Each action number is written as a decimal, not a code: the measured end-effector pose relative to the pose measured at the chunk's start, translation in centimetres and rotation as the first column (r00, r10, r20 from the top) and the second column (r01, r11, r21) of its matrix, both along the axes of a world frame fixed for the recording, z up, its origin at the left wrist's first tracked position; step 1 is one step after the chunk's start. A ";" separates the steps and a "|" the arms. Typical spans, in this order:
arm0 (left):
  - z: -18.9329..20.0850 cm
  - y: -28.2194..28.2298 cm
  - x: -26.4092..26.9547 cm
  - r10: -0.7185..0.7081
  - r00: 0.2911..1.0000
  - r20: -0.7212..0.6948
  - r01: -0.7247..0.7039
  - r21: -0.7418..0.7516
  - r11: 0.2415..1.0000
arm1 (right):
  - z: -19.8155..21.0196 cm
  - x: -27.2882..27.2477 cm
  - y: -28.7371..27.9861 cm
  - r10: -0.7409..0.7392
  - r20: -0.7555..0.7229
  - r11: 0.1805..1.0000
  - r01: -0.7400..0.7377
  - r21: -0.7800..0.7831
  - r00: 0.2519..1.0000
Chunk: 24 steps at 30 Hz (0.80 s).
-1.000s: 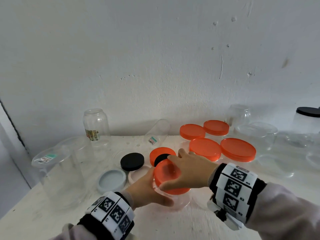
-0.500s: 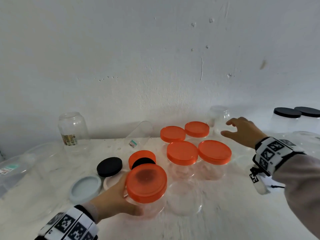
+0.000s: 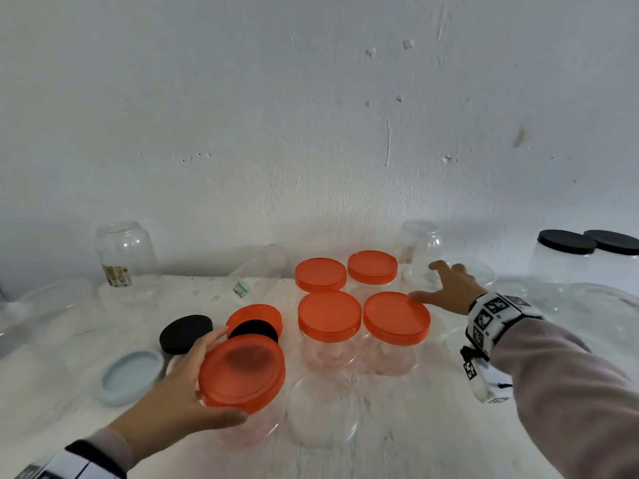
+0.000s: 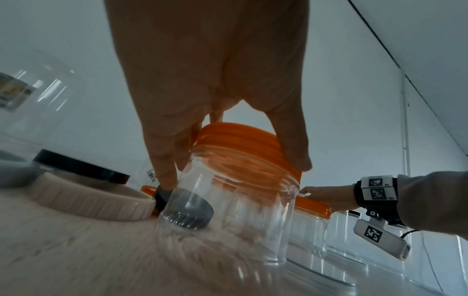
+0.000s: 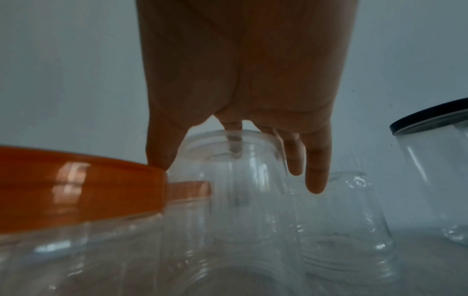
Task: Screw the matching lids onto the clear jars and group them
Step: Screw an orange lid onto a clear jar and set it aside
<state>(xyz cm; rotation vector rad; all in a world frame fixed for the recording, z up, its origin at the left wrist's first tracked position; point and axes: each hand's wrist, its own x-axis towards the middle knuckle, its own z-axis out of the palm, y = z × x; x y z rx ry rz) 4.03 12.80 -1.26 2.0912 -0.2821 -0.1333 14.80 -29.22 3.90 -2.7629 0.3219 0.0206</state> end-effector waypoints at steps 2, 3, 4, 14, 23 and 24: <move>0.1 -0.4 -0.3 0.040 0.999 0.029 -0.040 -0.001 0.999 | 0.0 0.0 -0.2 0.014 0.025 1.000 -0.014 0.017 1.000; 0.3 -0.6 -0.4 0.063 0.997 0.049 -0.063 0.008 0.998 | 0.0 -0.1 -0.3 0.016 0.043 1.000 -0.017 0.022 0.999; 0.6 -0.9 -0.6 0.086 0.994 0.069 -0.087 0.013 0.996 | 0.1 -0.2 -0.6 0.016 0.071 0.999 -0.017 0.027 0.997; 5.0 -10.1 -2.4 0.055 0.987 0.149 -0.046 -0.062 0.997 | 1.5 -4.2 -5.2 0.018 0.306 0.980 -0.077 0.183 0.952; 3.1 -22.1 -1.7 -0.224 0.974 0.039 0.198 0.333 0.922 | 2.4 -10.7 -10.7 0.004 0.309 0.967 -0.083 0.242 0.951; 2.9 -23.0 -1.5 -0.226 0.973 0.040 0.197 0.359 0.912 | 2.3 -11.5 -11.5 -0.003 0.312 0.966 -0.078 0.248 0.950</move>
